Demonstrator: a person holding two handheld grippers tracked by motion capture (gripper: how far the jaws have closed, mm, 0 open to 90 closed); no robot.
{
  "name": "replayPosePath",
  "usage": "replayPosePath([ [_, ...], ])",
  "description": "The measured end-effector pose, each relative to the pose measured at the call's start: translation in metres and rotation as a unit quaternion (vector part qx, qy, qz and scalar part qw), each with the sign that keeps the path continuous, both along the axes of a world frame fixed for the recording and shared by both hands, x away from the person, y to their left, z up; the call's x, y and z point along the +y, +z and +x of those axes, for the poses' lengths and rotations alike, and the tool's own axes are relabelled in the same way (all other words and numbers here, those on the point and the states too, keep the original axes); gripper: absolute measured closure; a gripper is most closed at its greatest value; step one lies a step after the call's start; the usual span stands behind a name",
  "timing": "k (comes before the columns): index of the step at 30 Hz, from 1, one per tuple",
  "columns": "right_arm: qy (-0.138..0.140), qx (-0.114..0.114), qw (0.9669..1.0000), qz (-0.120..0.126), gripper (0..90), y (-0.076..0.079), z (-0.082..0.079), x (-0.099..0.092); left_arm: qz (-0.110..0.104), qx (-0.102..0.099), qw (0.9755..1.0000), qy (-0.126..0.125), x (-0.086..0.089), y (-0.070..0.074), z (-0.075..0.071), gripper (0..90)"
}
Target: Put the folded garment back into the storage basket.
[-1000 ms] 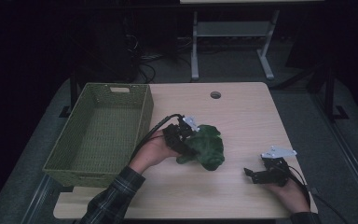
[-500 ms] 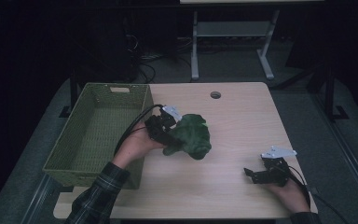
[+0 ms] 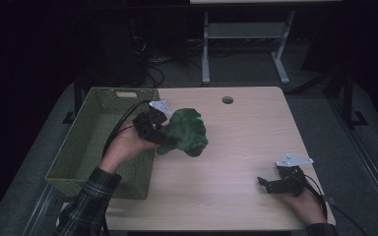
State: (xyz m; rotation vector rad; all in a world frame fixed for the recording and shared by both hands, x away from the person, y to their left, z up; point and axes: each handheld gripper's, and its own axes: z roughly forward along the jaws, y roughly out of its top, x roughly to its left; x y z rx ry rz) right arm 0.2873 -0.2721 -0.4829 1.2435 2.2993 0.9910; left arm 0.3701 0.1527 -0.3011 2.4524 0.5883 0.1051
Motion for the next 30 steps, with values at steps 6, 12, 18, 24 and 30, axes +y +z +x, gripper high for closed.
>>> replayPosePath([
  [6,0.000,0.000,1.0000,0.000,8.6,0.000,0.000,0.000,-0.004,-0.008,0.9995,0.030,0.028,0.008,0.002,69.1],
  [12,0.000,0.000,1.0000,0.000,8.6,0.000,0.000,0.000,-0.005,-0.012,0.9983,0.057,0.054,0.011,0.001,69.0],
  [18,0.001,0.000,1.0000,0.000,8.6,0.000,0.000,0.000,-0.007,-0.017,0.9960,0.088,0.076,0.008,0.001,69.0],
  [24,0.001,0.000,1.0000,0.000,8.6,0.000,0.000,0.000,-0.006,-0.019,0.9918,0.126,0.100,0.003,0.001,68.9],
  [30,0.001,0.000,1.0000,0.000,8.6,0.000,0.000,0.000,-0.005,-0.021,0.9861,0.165,0.123,-0.004,0.003,68.9],
])
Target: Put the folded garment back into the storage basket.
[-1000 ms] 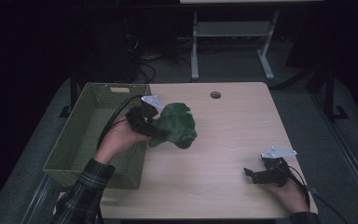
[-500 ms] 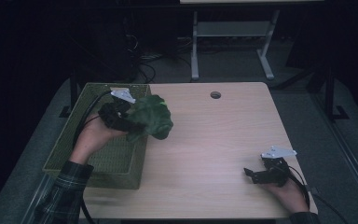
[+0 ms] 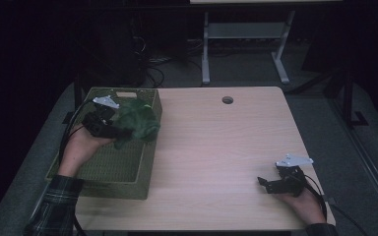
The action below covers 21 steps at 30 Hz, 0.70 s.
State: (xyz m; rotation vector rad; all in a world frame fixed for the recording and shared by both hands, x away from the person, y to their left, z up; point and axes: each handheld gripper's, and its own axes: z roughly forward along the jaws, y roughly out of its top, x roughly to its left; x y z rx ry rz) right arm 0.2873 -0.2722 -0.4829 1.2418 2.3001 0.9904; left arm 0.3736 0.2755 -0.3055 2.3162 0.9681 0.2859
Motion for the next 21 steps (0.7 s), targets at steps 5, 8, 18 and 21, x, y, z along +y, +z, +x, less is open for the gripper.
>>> replayPosePath([
  [5,0.000,0.000,1.0000,0.000,8.6,0.000,0.000,0.000,0.002,0.001,0.9998,0.019,0.012,-0.009,0.003,68.9],
  [8,0.000,-0.001,1.0000,0.000,8.6,0.000,0.000,0.000,0.002,0.002,0.9996,0.029,0.018,-0.015,0.005,68.9],
  [18,0.000,0.000,1.0000,0.000,8.7,0.000,0.000,0.000,0.008,0.006,0.9962,0.087,0.034,-0.044,0.011,68.8],
  [21,0.000,0.000,1.0000,0.000,8.7,0.000,0.000,0.000,0.009,0.014,0.9948,0.101,0.040,-0.055,0.013,68.8],
])
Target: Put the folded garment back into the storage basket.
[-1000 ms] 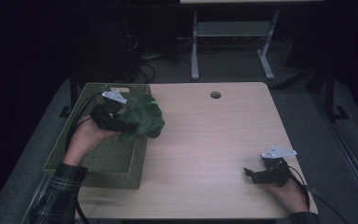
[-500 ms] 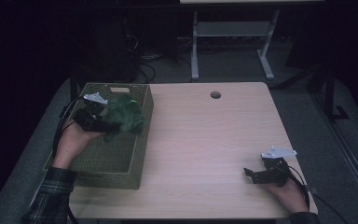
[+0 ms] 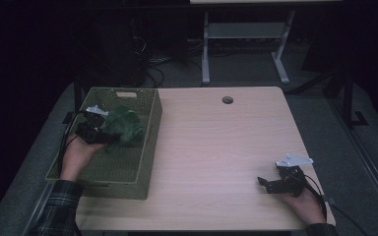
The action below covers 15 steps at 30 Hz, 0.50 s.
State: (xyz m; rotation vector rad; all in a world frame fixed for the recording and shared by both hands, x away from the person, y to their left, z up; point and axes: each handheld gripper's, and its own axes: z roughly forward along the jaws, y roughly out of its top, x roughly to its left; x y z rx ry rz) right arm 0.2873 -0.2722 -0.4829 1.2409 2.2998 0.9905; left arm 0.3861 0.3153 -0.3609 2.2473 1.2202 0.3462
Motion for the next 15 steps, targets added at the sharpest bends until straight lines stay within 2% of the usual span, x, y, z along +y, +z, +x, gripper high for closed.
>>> replayPosePath([
  [6,0.000,0.000,1.0000,0.000,8.7,0.000,0.000,0.000,0.009,0.013,0.9998,0.009,0.004,-0.018,0.002,68.6],
  [11,0.000,0.001,1.0000,0.000,8.7,0.000,0.000,0.000,0.017,0.037,0.9991,0.010,0.005,-0.035,0.005,68.4],
  [15,0.000,0.000,1.0000,0.000,8.7,0.000,0.000,0.000,0.018,0.041,0.9989,0.013,0.004,-0.037,0.005,67.2],
])
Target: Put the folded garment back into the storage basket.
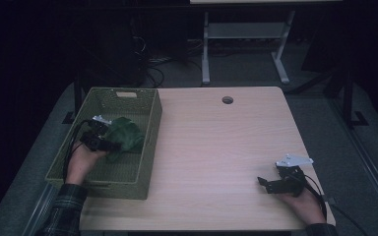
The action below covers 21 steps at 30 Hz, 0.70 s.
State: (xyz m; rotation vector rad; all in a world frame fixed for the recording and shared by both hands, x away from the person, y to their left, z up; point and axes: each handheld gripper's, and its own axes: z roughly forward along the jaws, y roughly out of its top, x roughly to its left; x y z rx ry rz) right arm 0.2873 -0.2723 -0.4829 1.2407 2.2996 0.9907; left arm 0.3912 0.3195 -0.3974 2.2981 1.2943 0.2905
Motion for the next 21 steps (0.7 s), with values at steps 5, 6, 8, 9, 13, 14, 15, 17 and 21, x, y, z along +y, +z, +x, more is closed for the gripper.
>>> replayPosePath([
  [5,0.000,0.001,1.0000,0.000,8.7,0.000,0.000,0.000,0.016,0.013,0.9998,0.000,-0.001,-0.004,0.002,65.2],
  [6,0.000,0.000,1.0000,0.000,8.7,0.000,0.000,0.000,0.018,0.013,0.9997,0.001,-0.001,-0.005,0.003,64.6],
  [8,0.000,0.001,1.0000,0.000,8.7,0.000,0.000,0.000,0.025,0.016,0.9996,-0.001,-0.002,-0.006,0.003,61.9],
  [9,0.000,0.001,1.0000,0.000,8.7,0.000,0.000,0.000,0.025,0.016,0.9996,-0.001,-0.002,-0.006,0.003,60.0],
  [13,0.000,0.000,1.0000,0.000,8.7,0.000,0.000,0.000,0.032,0.021,0.9993,0.004,-0.002,-0.008,0.004,52.4],
  [14,0.000,0.001,1.0000,0.000,8.6,0.000,0.000,0.000,0.033,0.023,0.9992,0.004,-0.001,-0.009,0.005,50.1],
  [15,0.000,0.000,1.0000,0.000,8.6,0.000,0.000,0.000,0.032,0.028,0.9991,0.007,-0.001,-0.010,0.005,47.8],
  [17,0.000,0.000,1.0000,0.000,8.7,0.000,0.000,0.000,0.036,0.029,0.9989,0.006,-0.001,-0.011,0.005,44.8],
  [21,0.000,0.001,1.0000,0.000,8.7,0.000,0.000,0.000,0.045,0.028,0.9986,0.009,-0.001,-0.012,0.005,37.6],
])
